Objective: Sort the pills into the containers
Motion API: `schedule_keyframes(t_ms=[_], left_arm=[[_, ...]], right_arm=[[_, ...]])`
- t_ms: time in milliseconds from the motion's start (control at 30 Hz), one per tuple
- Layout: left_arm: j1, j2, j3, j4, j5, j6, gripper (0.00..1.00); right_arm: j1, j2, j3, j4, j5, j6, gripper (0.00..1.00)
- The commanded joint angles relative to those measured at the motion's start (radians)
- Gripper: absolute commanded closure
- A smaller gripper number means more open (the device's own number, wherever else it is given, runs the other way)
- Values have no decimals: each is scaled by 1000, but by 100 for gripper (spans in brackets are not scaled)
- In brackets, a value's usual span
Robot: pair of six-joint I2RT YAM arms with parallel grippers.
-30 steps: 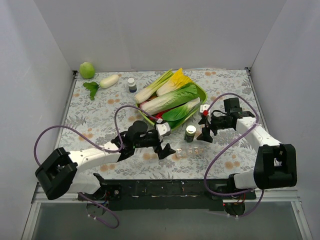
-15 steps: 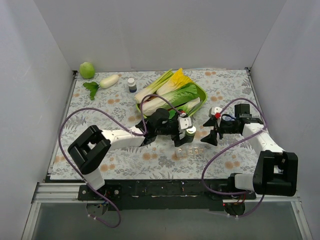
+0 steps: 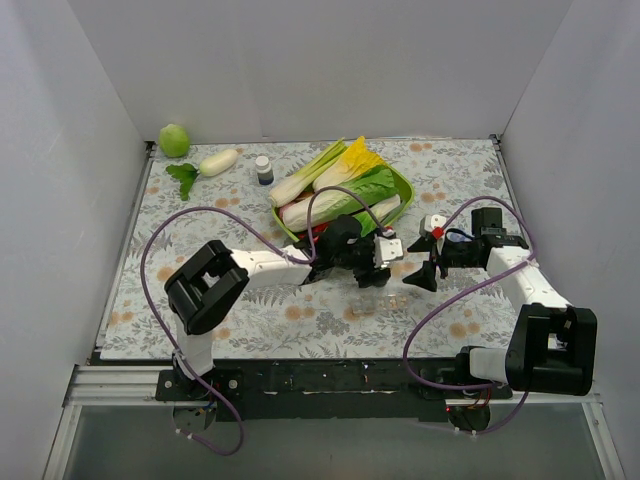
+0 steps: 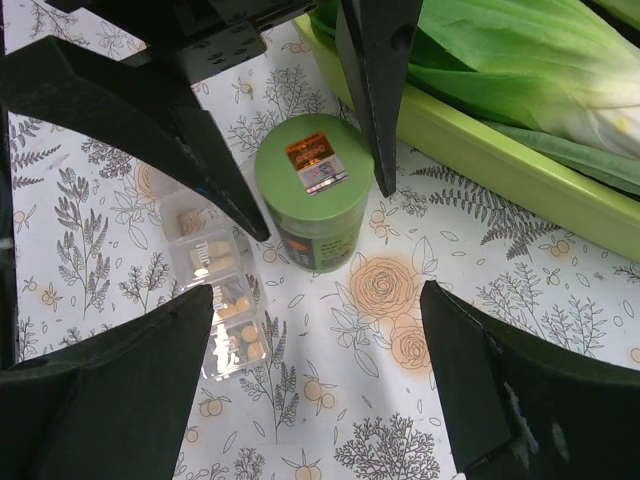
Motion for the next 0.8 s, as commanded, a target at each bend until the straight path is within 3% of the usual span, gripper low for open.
schedule_keyframes(t_ms=[0, 167, 200, 433, 667, 767], left_arm=[[-5, -1, 51, -40, 2, -6, 45], [-5, -27, 63, -32, 11, -87, 82], [-5, -36, 62, -29, 3, -133, 100], [-5, -202, -45, 96, -84, -390, 100], [-5, -391, -226, 283, -179, -611, 100], [-5, -457, -299, 340, -205, -696, 100]], right_arm=[[-9, -10, 19, -29, -30, -30, 9], [-14, -3, 19, -77, -43, -89, 9], [-14, -5, 19, -92, -46, -108, 9], [-15, -45, 56, -238, -67, -293, 8], [17, -86, 166, -353, -82, -279, 8], [101, -117, 174, -330, -73, -183, 8]])
